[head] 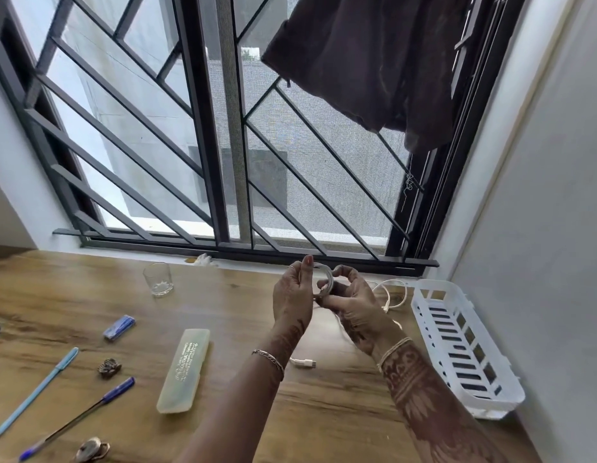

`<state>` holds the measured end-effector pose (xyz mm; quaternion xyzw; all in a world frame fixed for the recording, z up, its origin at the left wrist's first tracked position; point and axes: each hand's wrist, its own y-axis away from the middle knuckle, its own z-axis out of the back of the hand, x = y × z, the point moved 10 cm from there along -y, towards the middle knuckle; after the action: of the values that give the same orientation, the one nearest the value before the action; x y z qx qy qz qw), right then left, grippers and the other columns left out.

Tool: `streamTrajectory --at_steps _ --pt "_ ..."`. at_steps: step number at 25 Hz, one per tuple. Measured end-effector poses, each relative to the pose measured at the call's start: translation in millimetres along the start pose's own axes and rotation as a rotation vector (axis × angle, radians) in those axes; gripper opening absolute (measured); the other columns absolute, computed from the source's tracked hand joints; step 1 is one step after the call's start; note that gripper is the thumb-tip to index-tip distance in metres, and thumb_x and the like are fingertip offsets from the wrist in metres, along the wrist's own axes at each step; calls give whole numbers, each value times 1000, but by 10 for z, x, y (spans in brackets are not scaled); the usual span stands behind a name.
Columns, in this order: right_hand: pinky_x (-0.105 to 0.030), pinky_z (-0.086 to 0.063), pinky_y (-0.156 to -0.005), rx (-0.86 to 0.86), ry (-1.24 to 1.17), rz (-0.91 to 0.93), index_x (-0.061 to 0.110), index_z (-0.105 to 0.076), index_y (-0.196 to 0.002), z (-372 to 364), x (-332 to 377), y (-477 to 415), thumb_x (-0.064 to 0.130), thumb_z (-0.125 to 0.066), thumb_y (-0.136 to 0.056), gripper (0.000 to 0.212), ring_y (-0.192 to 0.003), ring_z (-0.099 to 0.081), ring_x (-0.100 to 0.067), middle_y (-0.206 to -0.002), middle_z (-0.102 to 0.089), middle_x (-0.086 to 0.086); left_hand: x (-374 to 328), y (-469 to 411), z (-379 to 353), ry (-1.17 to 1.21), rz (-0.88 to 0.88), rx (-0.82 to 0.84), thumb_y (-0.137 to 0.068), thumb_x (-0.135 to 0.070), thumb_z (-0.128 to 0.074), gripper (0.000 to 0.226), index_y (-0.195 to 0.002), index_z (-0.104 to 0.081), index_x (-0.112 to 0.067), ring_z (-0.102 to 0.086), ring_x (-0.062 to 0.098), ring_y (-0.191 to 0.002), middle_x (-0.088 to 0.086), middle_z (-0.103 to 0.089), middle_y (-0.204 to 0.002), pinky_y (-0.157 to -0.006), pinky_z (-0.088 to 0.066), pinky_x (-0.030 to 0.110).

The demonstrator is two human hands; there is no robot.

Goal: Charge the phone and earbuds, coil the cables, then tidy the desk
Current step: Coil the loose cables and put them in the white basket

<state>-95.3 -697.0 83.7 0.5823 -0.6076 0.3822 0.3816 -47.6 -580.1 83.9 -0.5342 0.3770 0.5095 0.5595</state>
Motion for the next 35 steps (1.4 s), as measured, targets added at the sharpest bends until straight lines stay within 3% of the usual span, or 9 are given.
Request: streamTrajectory --at_steps 5,9,12,15,17,22,25,29,35 --pt "-40 -47 -95 -25 -36 65 16 -47 -101 28 -13 5 -21 -65 -72 49 -81 -60 -24 -82 -66 -13 -109 -14 24 -79 -43 -24 -91 -59 -42 44 -78 -65 -24 -52 0 -56 -12 -57 -54 -58 -38 28" --pt "-29 -55 -84 -1 -68 68 14 -51 -99 16 24 11 -4 -73 -60 48 -75 -65 -19 -82 -68 -11 -121 6 37 -92 -66 -21 -92 -58 -41 45 -80 -65 -22 -60 14 -67 -3 -64 -65 -64 -45 35" --pt "-22 -50 -72 -96 -45 100 14 -53 -100 92 16 5 6 -74 -71 36 -69 -62 -11 -77 -70 -5 -124 23 17 -95 -58 -11 -93 -56 -42 47 -75 -62 -17 -58 22 -70 -5 -60 -61 -66 -43 37" --pt "-18 -49 -65 -261 162 140 13 -56 -102 222 69 5 23 -63 -91 17 -65 -63 -7 -77 -72 -5 -106 27 -39 -69 -26 37 -93 -54 -44 44 -68 -57 -20 -51 19 -63 -7 -53 -57 -67 -43 38" --pt "-22 -53 -69 -384 336 188 9 -59 -100 327 161 25 28 -53 -97 21 -69 -67 -10 -78 -72 -7 -102 39 -74 -67 -34 65 -94 -51 -45 41 -66 -54 -23 -46 13 -59 -9 -50 -56 -66 -42 36" --pt "-17 -41 -51 -523 540 194 13 -62 -85 475 314 70 36 -51 -97 28 -52 -53 -4 -73 -67 -1 -109 71 -168 -48 -49 130 -95 -45 -48 34 -92 -65 -16 -58 14 -77 -5 -66 -81 -77 -46 34" --pt "-16 -37 -42 -534 411 67 11 -66 -74 676 294 104 38 -66 -88 30 -41 -47 -4 -63 -67 -1 -15 96 -257 -33 -20 187 -94 -42 -51 30 -94 -66 -16 -53 13 -68 -10 -59 -69 -71 -46 35" --pt "-14 -31 -32 -547 194 -74 6 -65 -80 1006 202 230 30 -66 -89 26 -34 -40 -2 -64 -69 -2 105 275 -626 89 58 395 -94 -31 -55 21 -95 -65 -13 -50 7 -55 -12 -57 -60 -53 -43 18" --pt "-13 -38 -35 -637 324 -56 4 -66 -88 1617 461 511 20 -63 -92 16 -34 -44 -1 -59 -66 0 64 483 -1236 84 55 551 -81 -37 -72 21 -78 -69 -16 -57 10 -61 -1 -66 -64 -66 -48 28"
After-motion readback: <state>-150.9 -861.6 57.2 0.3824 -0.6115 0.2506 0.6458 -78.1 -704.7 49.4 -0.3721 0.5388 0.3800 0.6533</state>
